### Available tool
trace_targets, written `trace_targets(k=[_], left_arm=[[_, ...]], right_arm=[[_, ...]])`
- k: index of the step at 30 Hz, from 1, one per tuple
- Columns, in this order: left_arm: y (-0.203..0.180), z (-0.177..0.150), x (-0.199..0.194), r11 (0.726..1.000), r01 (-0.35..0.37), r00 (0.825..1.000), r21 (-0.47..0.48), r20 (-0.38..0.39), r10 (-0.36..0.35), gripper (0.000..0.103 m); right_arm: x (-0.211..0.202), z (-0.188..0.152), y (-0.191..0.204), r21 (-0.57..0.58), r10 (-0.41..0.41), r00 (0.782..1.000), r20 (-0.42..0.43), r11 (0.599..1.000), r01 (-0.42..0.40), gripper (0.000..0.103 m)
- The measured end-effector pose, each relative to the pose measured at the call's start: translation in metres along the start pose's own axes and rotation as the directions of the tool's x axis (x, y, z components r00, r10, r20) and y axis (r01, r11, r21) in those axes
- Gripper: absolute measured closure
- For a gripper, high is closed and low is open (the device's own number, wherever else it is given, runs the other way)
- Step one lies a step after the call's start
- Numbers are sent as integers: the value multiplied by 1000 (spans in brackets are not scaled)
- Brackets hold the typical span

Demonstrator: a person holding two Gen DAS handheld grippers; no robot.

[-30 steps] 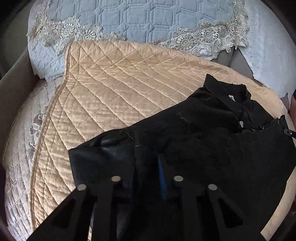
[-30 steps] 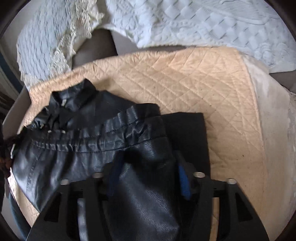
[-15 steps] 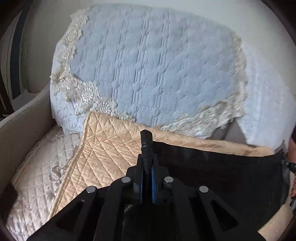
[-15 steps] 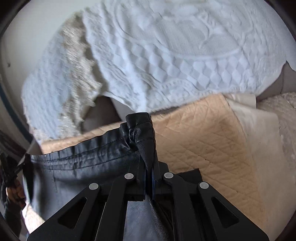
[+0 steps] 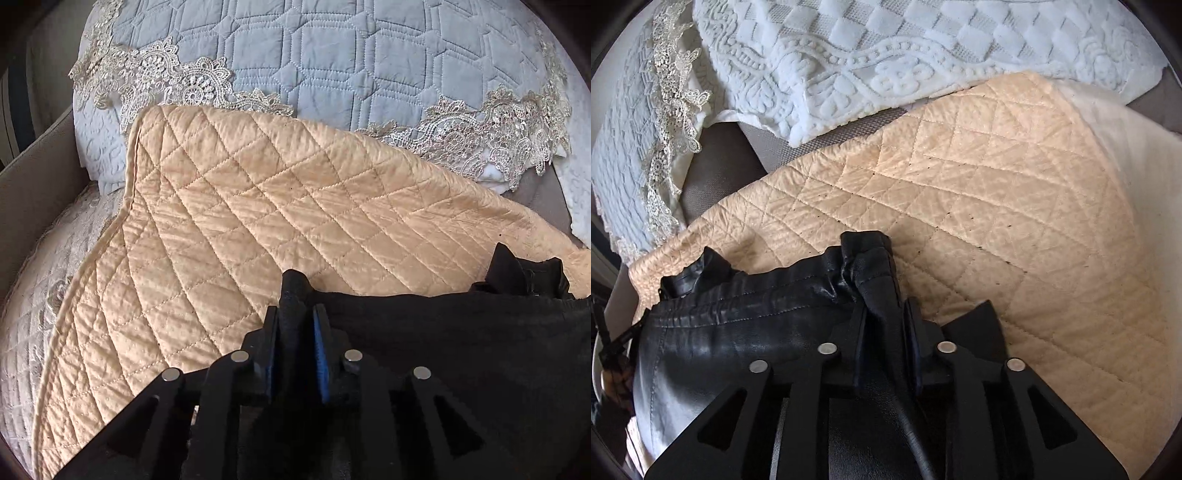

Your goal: Fold large clothes

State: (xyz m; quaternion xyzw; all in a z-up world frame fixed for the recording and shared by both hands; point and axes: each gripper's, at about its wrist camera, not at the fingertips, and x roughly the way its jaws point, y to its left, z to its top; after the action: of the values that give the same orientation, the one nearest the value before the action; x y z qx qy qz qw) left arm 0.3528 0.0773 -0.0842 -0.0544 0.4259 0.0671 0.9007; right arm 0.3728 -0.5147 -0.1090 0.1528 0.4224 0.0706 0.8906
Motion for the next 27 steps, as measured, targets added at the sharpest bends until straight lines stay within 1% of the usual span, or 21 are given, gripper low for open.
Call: trace_targets(k=[1,2,4,5,7,8,10,11,12,13,14,15,16,17,19,21,22,24,25,27], left_arm=[[-1,4,-6,1000,-4,1000,6,-8,4,81],[0,6,-17,1000,-12,1000,8,-3,12,81],[6,5,-47,1000,-2,999,-3,43,2,81],[10,2,-63,1000,14,998,-6,63,-14,81],[19,-15,-103,998,70,989,-9,128,-68,79],[21,-26,-118,996,90,985,2,147,-89,74],[20,-50,-136,993,117,980,30,160,-120,70],[17,-60,-137,992,118,982,47,145,-124,70],[16,-72,-131,992,98,987,73,122,-107,70],[15,-82,-117,994,50,994,97,95,-59,70],[18,-88,-101,995,9,999,104,49,-14,70],[26,-91,-84,997,21,1000,74,12,-22,70],[34,-91,-78,998,59,998,37,0,-59,70],[38,-87,-79,998,67,998,16,3,-67,72],[39,-83,-83,1000,-1,1000,13,16,1,73],[36,-83,-91,999,-30,999,29,13,30,73],[33,-84,-103,999,-24,999,28,24,23,73],[25,-87,-129,998,61,996,27,66,-63,73],[17,-88,-140,995,92,991,43,90,-96,72],[-1,-89,-149,988,136,984,69,102,-143,72]], right_arm=[[-10,-1,5,-4,-26,999,20,1000,26,72],[-20,-2,9,-9,-23,999,43,1000,23,71],[-51,-10,19,-24,7,996,88,1000,-5,64],[-69,-20,24,-39,21,993,114,999,-17,63],[-93,-41,33,-80,56,990,132,996,-45,57],[-100,-56,35,-100,65,989,130,994,-52,56],[-98,-77,36,-121,59,993,102,992,-46,55],[-92,-87,32,-125,33,997,75,992,-24,55],[-81,-97,23,-118,-7,999,47,993,12,57],[-74,-100,18,-117,-21,999,38,993,26,66],[-68,-103,10,-107,-24,999,37,994,28,71],[-66,-103,3,-70,-20,999,37,997,23,81],[-68,-100,0,-41,-27,999,42,999,29,82],[-70,-98,2,-40,-34,999,41,999,36,82],[-73,-97,7,-58,-57,998,31,997,59,80],[-86,-98,17,-59,-74,996,45,995,77,79],[-95,-99,23,-63,-46,997,62,997,50,79],[-107,-101,36,-92,11,996,83,996,-3,77],[-111,-103,46,-122,34,995,92,992,-23,72],[-106,-100,63,-164,74,994,75,985,-61,65]])
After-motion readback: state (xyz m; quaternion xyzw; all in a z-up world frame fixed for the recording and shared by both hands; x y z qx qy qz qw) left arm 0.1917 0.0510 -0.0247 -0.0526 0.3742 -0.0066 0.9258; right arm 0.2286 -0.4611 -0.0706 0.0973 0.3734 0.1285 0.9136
